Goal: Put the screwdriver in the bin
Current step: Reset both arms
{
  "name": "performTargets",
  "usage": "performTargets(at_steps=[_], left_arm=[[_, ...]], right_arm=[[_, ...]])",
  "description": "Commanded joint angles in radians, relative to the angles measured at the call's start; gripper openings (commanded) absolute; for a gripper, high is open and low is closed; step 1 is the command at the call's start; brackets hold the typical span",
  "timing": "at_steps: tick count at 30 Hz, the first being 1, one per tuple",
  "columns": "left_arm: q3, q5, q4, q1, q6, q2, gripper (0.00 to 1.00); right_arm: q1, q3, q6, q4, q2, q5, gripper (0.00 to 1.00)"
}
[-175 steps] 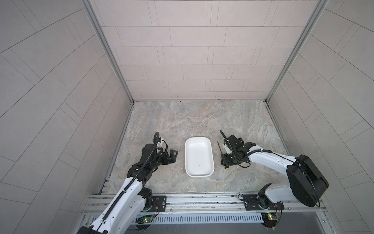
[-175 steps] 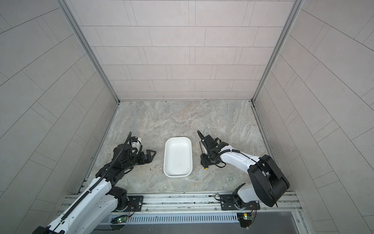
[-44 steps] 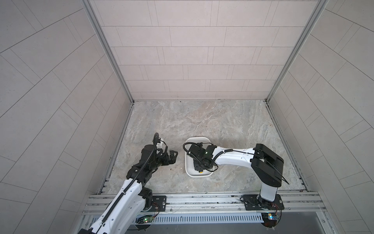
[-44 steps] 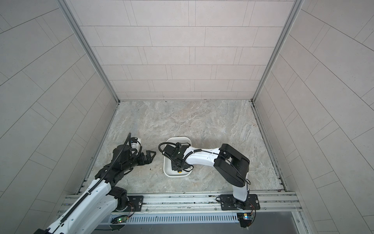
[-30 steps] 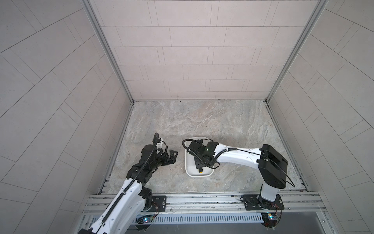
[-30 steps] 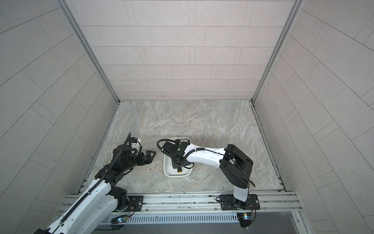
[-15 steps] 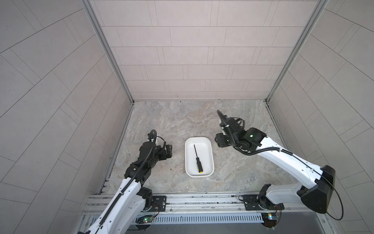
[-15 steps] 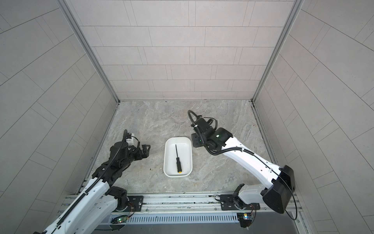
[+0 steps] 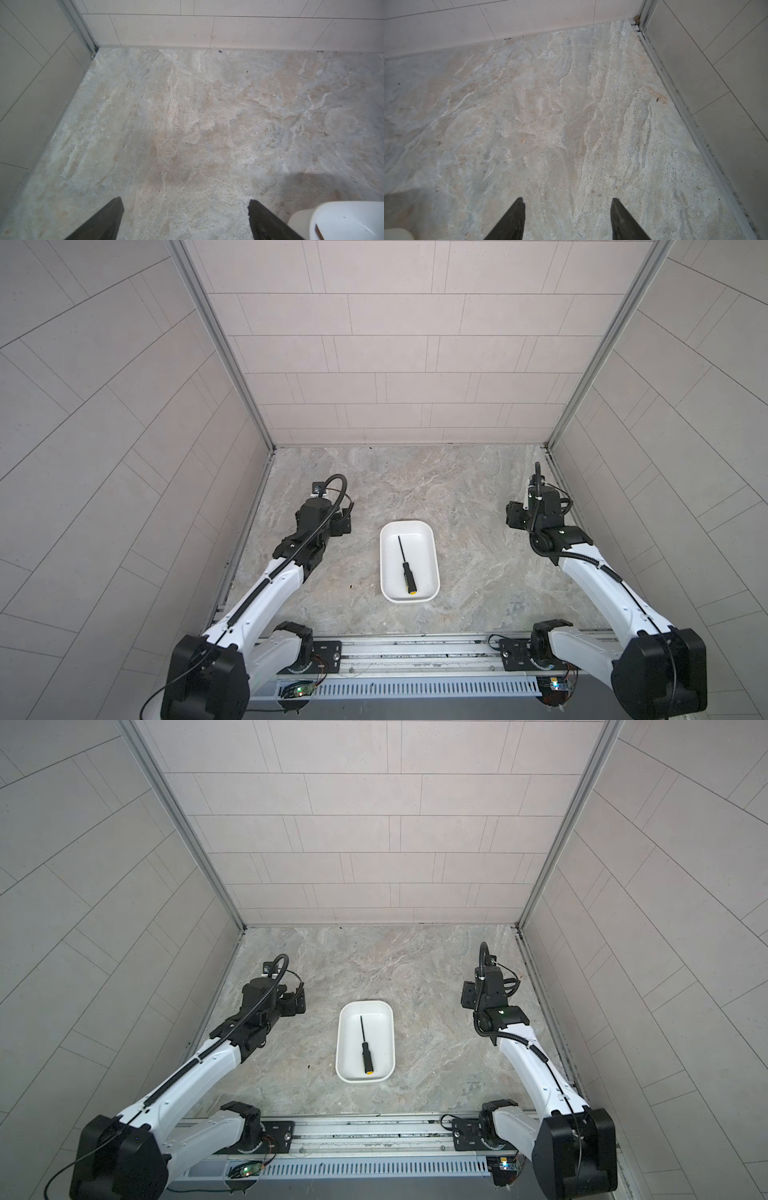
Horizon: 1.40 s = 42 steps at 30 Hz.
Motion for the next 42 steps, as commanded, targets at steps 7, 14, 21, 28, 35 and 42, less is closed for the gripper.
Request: performTargets(at_steps=[7,14,21,28,35,42], left_arm=[[-0.095,0.011,0.347,0.073,0.166,0.098,1.0],[-0.167,0.132,0.478,0.218,0.095,0.136,1.0],[-0.19,0.19,0.557,0.287,0.08,0.209,1.0],[-0.203,0.238,0.65,0.32,0.079,0.295,1.0],[-0.202,0.24,0.683,0.322,0.079,0.336,1.0],[-0.174,0.259,0.707,0.316,0.107,0.41,1.0]], right_arm=[[-0.025,-0.106,-0.121,0.379,0.136,0.042,0.58],[-0.041,-0.228,-0.144,0.604,0.164,0.072,0.58],[-0.044,-0.29,-0.178,0.758,0.202,0.104,0.58],[-0.041,-0.313,-0.187,0.889,0.309,0.113,0.57],[-0.002,-0.338,-0.21,0.991,0.378,0.17,0.57],[0.024,-0.326,-0.226,0.983,0.391,0.211,0.57]])
